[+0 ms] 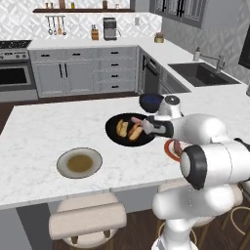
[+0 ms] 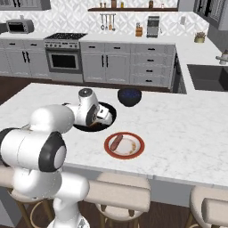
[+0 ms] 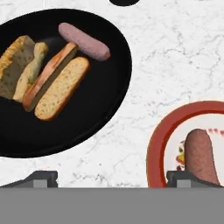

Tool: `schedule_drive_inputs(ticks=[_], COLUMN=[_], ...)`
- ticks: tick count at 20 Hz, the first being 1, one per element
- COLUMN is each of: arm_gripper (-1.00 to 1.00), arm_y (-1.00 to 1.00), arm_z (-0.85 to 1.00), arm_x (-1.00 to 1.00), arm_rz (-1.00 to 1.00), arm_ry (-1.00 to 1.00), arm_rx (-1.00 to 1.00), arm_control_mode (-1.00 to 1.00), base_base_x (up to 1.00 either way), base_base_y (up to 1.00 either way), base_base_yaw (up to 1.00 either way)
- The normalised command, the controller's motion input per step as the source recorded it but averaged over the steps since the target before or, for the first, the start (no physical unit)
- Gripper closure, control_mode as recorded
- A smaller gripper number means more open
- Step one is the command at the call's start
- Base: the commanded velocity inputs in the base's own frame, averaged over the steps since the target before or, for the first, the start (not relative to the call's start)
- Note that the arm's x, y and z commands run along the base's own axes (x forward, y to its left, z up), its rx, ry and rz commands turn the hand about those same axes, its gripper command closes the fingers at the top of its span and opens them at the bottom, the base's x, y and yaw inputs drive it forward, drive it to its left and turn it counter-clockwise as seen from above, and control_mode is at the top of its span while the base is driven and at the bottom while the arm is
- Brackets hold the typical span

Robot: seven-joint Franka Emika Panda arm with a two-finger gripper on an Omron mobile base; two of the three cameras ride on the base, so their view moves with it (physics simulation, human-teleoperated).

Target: Place one bun and one sausage from the bowl on each plate.

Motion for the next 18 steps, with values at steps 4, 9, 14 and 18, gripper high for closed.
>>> schedule_drive_inputs(ticks=[4, 9, 14, 18], arm_gripper=[-1.00, -1.00, -1.00, -1.00], arm_y=[0.25, 0.12, 0.25, 0.28], arm_z=[0.14, -0.02, -0.07, -0.14], arm_x=[0.97, 0.80, 0.64, 0.23], arm_rz=[-0.21, -0.17, -0.07, 0.00], arm_ry=[-0.07, 0.00, 0.00, 0.03], arm_rx=[0.06, 0.01, 0.02, 0.10], arm_control_mode=[-1.00, -1.00, -1.00, -1.00], base_base_x=[0.00, 0.00, 0.00, 0.00], base_base_y=[0.00, 0.00, 0.00, 0.00], base_base_yaw=[0.00, 0.00, 0.00, 0.00])
